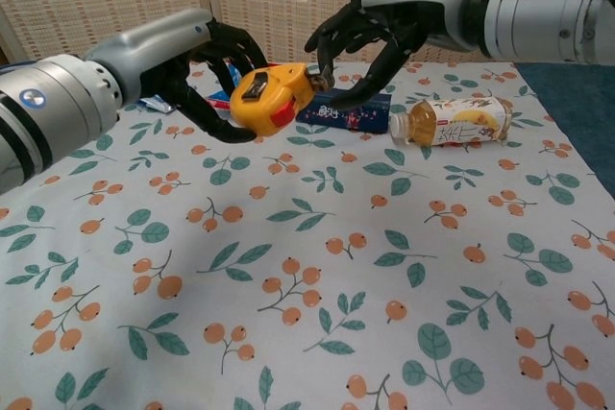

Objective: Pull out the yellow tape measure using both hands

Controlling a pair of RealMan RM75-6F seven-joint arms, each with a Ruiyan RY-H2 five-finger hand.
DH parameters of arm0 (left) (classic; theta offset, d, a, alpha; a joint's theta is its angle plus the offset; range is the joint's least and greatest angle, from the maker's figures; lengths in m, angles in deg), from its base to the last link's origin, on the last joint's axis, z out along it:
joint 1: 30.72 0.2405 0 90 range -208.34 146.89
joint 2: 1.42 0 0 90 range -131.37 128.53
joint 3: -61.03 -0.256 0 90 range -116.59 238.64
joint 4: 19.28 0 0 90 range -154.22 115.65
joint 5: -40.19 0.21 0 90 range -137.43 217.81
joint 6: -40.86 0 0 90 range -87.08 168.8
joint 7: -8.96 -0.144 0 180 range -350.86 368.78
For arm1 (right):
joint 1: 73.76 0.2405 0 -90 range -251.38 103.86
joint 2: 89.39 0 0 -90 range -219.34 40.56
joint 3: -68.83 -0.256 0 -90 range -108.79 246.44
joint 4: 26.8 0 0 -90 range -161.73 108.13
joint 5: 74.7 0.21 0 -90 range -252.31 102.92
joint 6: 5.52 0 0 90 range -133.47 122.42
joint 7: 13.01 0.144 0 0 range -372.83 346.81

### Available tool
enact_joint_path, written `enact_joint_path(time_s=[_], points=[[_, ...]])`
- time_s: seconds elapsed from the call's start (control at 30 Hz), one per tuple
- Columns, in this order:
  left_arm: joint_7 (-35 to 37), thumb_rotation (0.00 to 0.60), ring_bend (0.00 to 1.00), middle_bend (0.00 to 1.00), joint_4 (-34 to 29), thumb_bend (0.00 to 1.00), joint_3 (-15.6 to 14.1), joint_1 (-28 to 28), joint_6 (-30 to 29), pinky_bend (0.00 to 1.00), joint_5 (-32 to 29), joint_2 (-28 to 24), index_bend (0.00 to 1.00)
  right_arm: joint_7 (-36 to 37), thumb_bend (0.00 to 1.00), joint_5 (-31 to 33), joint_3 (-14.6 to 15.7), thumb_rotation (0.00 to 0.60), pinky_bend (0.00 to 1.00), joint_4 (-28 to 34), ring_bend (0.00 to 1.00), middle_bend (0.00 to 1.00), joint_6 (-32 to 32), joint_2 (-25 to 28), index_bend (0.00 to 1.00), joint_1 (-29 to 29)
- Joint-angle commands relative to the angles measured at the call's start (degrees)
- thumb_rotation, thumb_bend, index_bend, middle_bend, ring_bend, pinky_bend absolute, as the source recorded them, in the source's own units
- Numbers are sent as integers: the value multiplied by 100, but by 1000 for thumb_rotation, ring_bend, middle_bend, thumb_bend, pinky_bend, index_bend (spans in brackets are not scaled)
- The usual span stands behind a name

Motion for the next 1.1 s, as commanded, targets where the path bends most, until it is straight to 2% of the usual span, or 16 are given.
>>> enact_joint_path(time_s=[0.03,0.17,0.37,0.57,0.8,1.1], points=[[1,600,407,509,7,573,-1,-3,2,116,0,2,582,-8,259,10,2,600,70,-24,156,179,15,-33,586,13],[12,600,407,509,17,579,4,-8,5,116,-1,0,582,-14,267,62,-2,600,73,-58,166,187,10,-73,598,43],[55,600,407,510,53,584,-12,-2,17,116,10,3,583,-22,392,88,-10,600,77,-104,185,218,41,-132,638,67],[105,600,407,510,94,589,-35,13,37,116,18,-6,586,-17,472,97,-17,600,78,-123,200,234,85,-158,658,64],[246,600,407,510,211,589,-52,70,28,115,67,-42,586,27,481,63,-25,600,78,-50,208,242,143,-76,668,-1],[811,600,407,510,723,590,-244,286,155,115,319,-247,580,367,481,-308,36,600,79,308,218,254,275,382,674,-395]])
